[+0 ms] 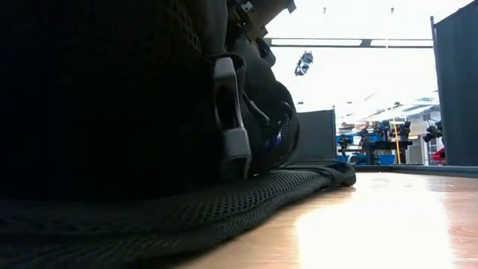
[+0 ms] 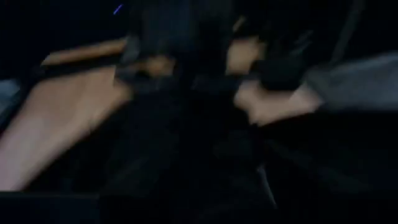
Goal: Unpack backpack
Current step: Open the black backpack
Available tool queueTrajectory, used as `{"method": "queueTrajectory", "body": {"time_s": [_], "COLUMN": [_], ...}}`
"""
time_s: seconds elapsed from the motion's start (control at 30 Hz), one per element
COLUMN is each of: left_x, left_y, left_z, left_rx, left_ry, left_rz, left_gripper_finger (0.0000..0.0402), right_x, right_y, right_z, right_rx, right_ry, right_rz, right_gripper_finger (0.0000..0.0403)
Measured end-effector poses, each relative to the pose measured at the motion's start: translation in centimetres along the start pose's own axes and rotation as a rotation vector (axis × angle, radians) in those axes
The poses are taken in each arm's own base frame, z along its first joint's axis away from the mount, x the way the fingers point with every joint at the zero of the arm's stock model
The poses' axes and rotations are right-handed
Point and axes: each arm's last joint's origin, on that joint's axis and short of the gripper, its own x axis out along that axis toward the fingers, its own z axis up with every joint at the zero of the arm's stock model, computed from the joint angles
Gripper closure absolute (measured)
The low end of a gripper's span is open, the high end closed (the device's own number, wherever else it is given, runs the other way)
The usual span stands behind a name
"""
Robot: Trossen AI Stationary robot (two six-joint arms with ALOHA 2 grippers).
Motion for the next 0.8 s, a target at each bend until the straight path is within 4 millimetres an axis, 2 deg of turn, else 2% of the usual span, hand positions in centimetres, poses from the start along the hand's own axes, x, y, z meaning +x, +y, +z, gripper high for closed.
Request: {"method": "queueTrajectory", "body": {"time_s": [0.17,0.47,0.6,0.8], "left_x": [1.7,4.2,5.4,6.8], "left_y": [-1.6,-3.4,-3.6,-2.8], "left_z": [-1.1,-2.3,-3.1,-4.1], "left_rx": [0.083,0.179,0.224,0.265], "left_ry": [0.110,0.201,0.261,0.338], "left_rz": [0.183,0.165,0.194,0.310], "left_gripper_finger": [0.0205,0.0186,0.0175,0.0169], "right_x": [0.0,-0.1,0.0,0.1], "right_y": [0.0,0.2,0.2,0.1], "right_z": [0.0,-0.1,-0.2,-0.2], "right_rx": [0.003,0.003,0.002,-0.005], "right_ry": [-0.001,0.005,0.011,0.029], "right_rz": [0.004,0.017,0.021,0.036], "right_gripper_finger": [0.0401,0.0399,0.0399,0.0396]}}
